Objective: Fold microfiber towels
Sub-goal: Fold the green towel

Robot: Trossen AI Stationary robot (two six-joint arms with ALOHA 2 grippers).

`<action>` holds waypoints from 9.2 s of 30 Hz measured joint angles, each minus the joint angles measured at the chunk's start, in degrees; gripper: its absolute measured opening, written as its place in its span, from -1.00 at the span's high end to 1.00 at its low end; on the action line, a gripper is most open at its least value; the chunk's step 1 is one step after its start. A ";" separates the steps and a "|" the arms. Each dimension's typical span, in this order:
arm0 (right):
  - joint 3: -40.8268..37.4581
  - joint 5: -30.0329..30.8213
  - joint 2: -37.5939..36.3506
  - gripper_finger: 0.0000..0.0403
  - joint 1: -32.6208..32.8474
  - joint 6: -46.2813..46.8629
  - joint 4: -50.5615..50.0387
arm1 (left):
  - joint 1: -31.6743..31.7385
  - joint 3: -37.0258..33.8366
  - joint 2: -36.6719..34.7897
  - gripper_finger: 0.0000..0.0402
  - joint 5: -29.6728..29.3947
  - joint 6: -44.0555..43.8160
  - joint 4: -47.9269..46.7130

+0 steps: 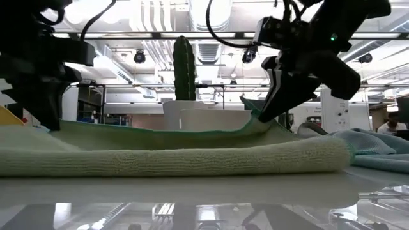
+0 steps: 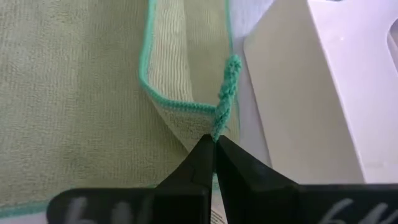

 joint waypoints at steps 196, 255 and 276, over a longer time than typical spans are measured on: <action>13.77 -18.06 6.07 0.96 2.18 0.80 -16.40 | -10.87 14.65 13.40 0.94 16.10 -0.90 2.33; 7.24 -11.70 5.89 0.55 0.25 -1.11 13.18 | -4.58 16.43 12.76 0.29 1.17 1.83 -16.24; -5.40 8.99 15.98 0.56 2.70 8.96 44.70 | -15.86 15.14 21.13 0.95 -5.81 -11.18 15.42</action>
